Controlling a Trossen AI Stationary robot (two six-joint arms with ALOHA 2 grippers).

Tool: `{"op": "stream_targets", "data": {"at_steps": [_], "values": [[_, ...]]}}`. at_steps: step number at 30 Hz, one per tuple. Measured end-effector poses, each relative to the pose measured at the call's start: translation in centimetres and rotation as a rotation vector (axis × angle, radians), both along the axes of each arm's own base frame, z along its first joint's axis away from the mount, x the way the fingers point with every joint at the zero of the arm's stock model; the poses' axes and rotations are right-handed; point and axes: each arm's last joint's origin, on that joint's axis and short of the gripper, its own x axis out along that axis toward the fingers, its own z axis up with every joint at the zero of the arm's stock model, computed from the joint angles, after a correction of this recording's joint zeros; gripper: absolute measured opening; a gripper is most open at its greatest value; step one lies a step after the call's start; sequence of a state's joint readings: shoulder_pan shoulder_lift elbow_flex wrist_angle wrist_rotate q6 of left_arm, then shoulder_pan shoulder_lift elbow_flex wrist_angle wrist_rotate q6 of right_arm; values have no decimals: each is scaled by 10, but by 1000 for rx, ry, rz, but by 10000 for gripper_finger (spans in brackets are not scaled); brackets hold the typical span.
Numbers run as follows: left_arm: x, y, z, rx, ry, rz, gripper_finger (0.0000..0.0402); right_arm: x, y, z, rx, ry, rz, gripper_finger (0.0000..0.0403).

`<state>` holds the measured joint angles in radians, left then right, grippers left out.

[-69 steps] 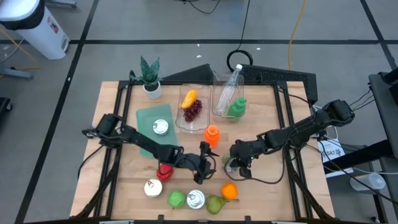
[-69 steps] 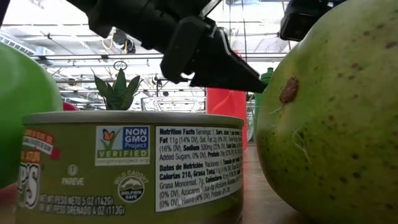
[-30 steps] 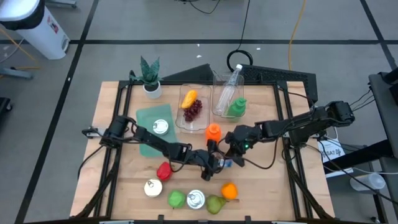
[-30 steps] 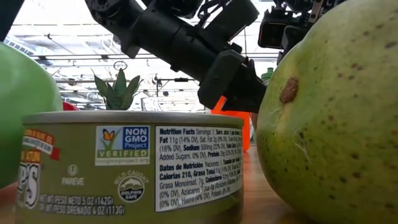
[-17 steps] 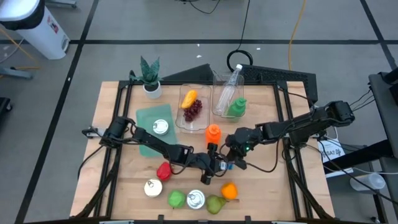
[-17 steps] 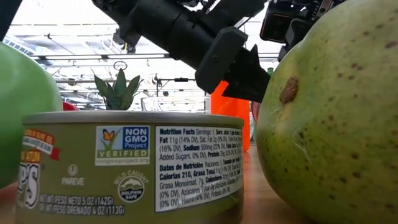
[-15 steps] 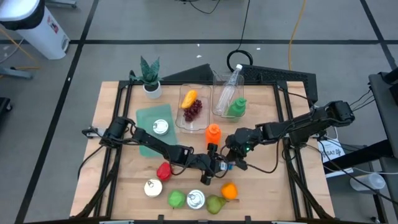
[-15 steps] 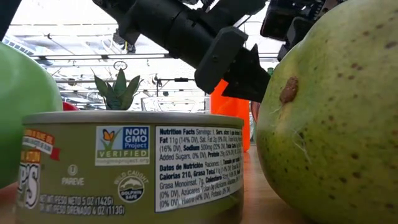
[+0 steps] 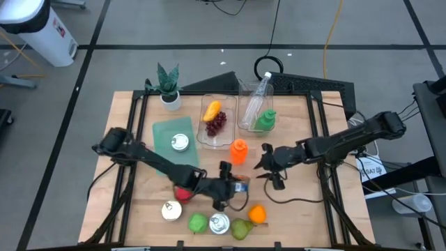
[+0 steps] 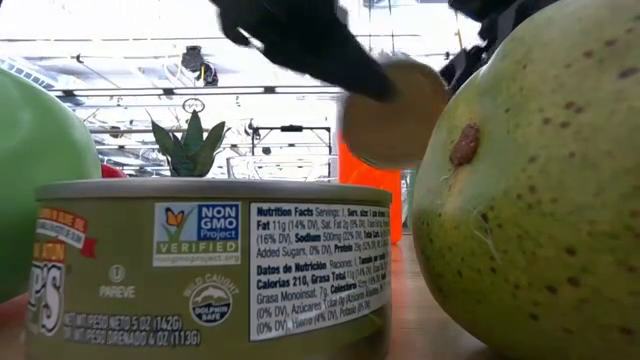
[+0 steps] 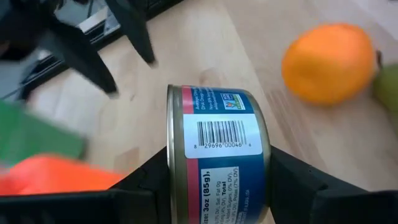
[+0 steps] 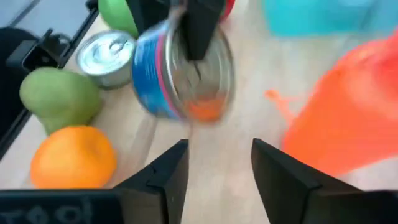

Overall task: Pick & Place Food Item
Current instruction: Stack the right blue and pink tuna can on top of the green tuna can in the blue bin

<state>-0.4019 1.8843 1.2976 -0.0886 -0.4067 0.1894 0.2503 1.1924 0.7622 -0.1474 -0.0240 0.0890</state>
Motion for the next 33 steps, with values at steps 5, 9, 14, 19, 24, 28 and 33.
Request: {"op": "stream_targets", "data": {"at_steps": [5, 9, 14, 19, 24, 28, 33], "values": [[-50, -19, 41, 108, 33, 81, 187, -21, -1, -3, -38, -43, -4, 161], [-99, -28, 78, 160, -24, 177, 187, -34, 1, -14, -21, -145, 23, 149], [-151, -30, 109, 246, -98, 212, 187, -46, 4, -28, -95, -314, 99, 131], [-193, -13, 129, 279, -117, 256, 187, -54, 1, -46, -161, -380, 110, 108], [-221, 14, 137, 274, -100, 353, 187, -57, 0, -53, -172, -366, 118, 86], [-230, 28, 138, 300, -34, 382, 187, -57, 0, -54, -169, -362, 120, 74], [-228, 45, 129, 266, 190, 428, 187, -58, 3, -54, -116, -359, 183, 58]]}}
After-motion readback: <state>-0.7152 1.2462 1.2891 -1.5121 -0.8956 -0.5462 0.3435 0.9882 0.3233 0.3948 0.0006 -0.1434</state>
